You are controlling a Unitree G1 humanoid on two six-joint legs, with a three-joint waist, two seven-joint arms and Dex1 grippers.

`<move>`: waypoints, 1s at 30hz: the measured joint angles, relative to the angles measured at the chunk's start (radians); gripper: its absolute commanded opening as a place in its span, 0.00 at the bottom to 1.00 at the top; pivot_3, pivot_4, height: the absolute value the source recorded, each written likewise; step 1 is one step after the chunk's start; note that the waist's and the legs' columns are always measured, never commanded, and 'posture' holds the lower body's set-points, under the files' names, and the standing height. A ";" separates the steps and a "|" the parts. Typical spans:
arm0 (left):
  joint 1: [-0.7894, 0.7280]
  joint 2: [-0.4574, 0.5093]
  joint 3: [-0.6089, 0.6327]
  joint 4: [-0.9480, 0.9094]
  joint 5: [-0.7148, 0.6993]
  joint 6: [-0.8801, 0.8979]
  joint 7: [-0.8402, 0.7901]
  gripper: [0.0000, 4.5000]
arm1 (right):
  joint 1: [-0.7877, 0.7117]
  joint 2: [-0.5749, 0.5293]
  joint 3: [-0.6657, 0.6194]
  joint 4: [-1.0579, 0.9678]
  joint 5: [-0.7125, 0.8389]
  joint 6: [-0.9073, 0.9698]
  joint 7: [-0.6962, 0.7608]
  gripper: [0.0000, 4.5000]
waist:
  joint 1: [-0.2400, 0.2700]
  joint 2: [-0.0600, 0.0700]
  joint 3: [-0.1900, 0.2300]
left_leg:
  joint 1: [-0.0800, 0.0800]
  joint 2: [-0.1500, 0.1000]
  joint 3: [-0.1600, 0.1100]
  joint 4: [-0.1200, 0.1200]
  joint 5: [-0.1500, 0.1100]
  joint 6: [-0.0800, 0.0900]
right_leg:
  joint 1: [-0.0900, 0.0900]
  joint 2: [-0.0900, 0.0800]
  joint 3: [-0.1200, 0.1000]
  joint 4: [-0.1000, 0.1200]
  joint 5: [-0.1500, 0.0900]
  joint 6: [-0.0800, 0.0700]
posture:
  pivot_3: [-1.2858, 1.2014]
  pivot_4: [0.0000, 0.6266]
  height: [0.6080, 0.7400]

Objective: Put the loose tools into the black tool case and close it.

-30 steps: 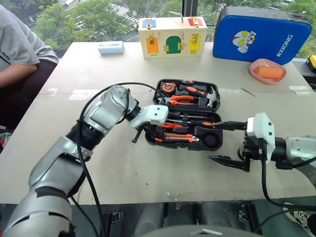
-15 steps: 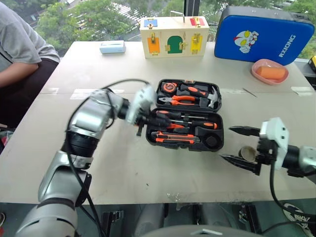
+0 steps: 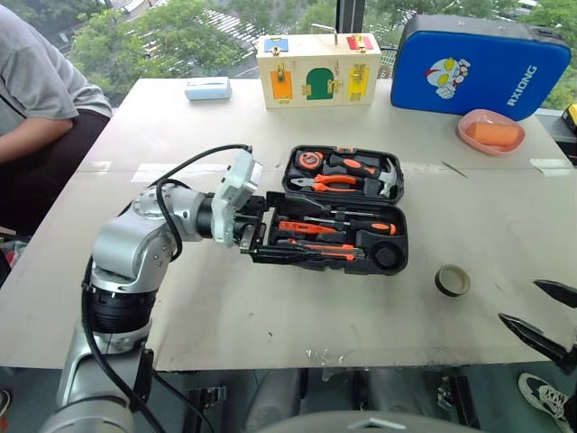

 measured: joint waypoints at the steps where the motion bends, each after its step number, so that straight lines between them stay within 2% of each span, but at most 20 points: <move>1: 0.009 -0.001 -0.010 -0.002 0.003 -0.020 -0.003 0.99 | 0.001 -0.006 -0.005 0.000 -0.002 -0.007 0.009 1.00 | -0.001 0.000 0.000 | 0.000 0.000 0.000 0.000 0.000 0.000 | 0.000 0.000 0.000 0.000 0.000 0.000 | 0.52 0.24 0.96; 6: 0.025 0.011 -0.057 0.004 0.054 -0.128 -0.028 0.99 | -0.031 -0.060 0.043 -0.033 -0.031 -0.016 0.020 1.00 | -0.003 0.000 0.000 | 0.000 0.001 0.001 -0.001 0.000 0.000 | 0.000 0.000 0.000 -0.001 0.000 0.000 | 0.52 0.24 0.96; 10: 0.025 0.016 -0.090 0.013 0.095 -0.181 -0.033 0.99 | -0.110 -0.108 0.222 -0.072 -0.095 -0.015 0.000 1.00 | -0.001 0.000 0.000 | 0.000 0.001 0.001 0.000 0.000 0.000 | 0.000 0.000 0.000 -0.001 0.000 0.000 | 0.52 0.24 0.96; 13: 0.024 0.019 -0.104 0.018 0.105 -0.198 -0.033 1.00 | -0.175 -0.118 0.325 -0.074 -0.134 -0.005 -0.032 0.82 | 0.002 0.000 0.000 | -0.001 0.001 0.001 0.000 0.000 0.000 | 0.000 0.000 0.000 -0.001 0.000 0.000 | 0.52 0.24 0.96; 15: 0.023 0.020 -0.112 0.019 0.108 -0.201 -0.031 1.00 | -0.205 -0.121 0.383 -0.069 -0.163 -0.002 -0.051 0.60 | 0.003 0.000 0.000 | -0.001 0.001 0.000 0.000 0.000 0.000 | 0.000 0.000 -0.001 -0.002 0.000 0.000 | 0.52 0.24 0.96; 16: 0.023 0.020 -0.113 0.020 0.109 -0.201 -0.031 1.00 | -0.211 -0.121 0.394 -0.067 -0.171 -0.002 -0.055 0.55 | 0.003 0.000 0.000 | -0.001 0.001 0.000 0.000 0.000 0.000 | 0.000 0.000 -0.001 -0.002 0.000 0.000 | 0.52 0.24 0.96; 23: -0.010 0.028 -0.118 0.059 0.119 -0.221 -0.035 1.00 | -0.325 -0.112 0.560 0.070 -0.311 0.005 -0.142 0.55 | 0.001 0.000 0.000 | -0.001 0.001 0.000 0.000 0.000 -0.001 | -0.001 0.001 -0.001 -0.002 0.000 0.000 | 0.52 0.24 0.96; 28: -0.018 0.027 -0.120 0.061 0.119 -0.222 -0.030 1.00 | -0.389 -0.079 0.616 0.116 -0.347 0.004 -0.184 0.55 | -0.003 0.000 0.001 | -0.001 0.001 0.000 0.000 0.001 -0.001 | -0.001 0.001 -0.001 -0.002 0.000 0.000 | 0.52 0.24 0.96; 29: -0.018 0.027 -0.120 0.061 0.119 -0.222 -0.029 1.00 | -0.395 -0.075 0.620 0.122 -0.348 0.004 -0.185 0.44 | -0.003 0.000 0.001 | -0.001 0.001 0.000 0.000 0.000 -0.001 | -0.001 0.001 -0.001 -0.002 0.000 0.000 | 0.52 0.24 0.96; 30: -0.018 0.027 -0.120 0.060 0.119 -0.222 -0.026 1.00 | -0.399 -0.075 0.628 0.123 -0.348 0.003 -0.183 0.38 | -0.004 0.000 0.000 | -0.001 0.001 0.000 0.000 0.000 -0.001 | -0.001 0.001 -0.001 -0.002 0.000 0.000 | 0.52 0.24 0.96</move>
